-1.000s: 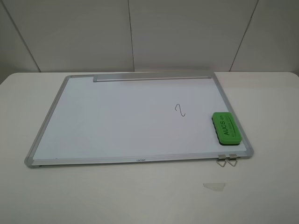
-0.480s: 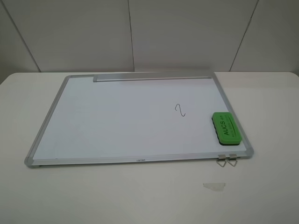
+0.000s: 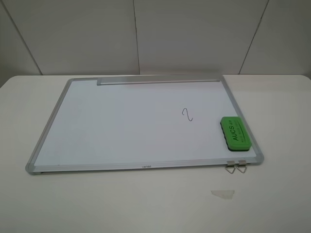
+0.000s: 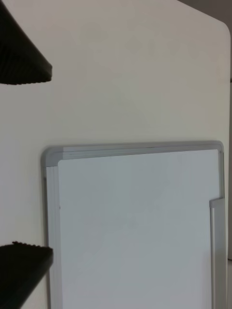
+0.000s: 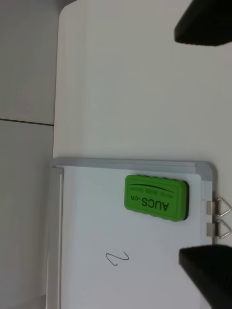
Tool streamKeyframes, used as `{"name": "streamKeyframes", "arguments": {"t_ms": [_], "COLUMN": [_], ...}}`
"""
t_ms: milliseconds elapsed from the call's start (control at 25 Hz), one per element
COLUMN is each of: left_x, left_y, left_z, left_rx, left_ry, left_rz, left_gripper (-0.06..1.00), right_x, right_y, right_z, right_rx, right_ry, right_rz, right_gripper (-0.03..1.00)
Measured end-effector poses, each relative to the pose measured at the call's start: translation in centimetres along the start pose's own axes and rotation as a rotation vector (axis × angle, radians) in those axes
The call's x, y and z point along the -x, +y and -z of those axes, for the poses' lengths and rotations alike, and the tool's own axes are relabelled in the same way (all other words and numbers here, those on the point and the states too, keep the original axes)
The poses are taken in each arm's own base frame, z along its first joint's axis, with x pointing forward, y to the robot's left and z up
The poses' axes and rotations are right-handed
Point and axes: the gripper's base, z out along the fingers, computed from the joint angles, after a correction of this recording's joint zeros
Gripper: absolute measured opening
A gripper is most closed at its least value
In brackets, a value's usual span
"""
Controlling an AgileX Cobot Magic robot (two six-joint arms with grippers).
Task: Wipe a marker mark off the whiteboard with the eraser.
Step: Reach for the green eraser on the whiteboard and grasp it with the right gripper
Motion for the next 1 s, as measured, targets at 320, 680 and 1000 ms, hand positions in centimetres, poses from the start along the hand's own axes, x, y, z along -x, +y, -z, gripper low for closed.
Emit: {"name": "streamKeyframes", "arguments": {"t_ms": [320,680,1000], "left_x": [0.0,0.0,0.0], "left_y": [0.0,0.0,0.0], "left_z": [0.0,0.0,0.0], "left_rx": [0.000,0.000,0.000], "left_ry": [0.000,0.000,0.000], "left_rz": [0.000,0.000,0.000], "left_gripper": [0.69,0.69,0.69], "right_x": [0.0,0.3,4.5], "right_y": [0.1,0.1,0.6], "right_z": [0.0,-0.5,-3.6], "right_rx": [0.007,0.013,0.055], "right_ry": [0.000,0.034,0.164], "right_rz": [-0.004,-0.006,-0.054], "right_gripper": [0.83,0.83,0.83]}}
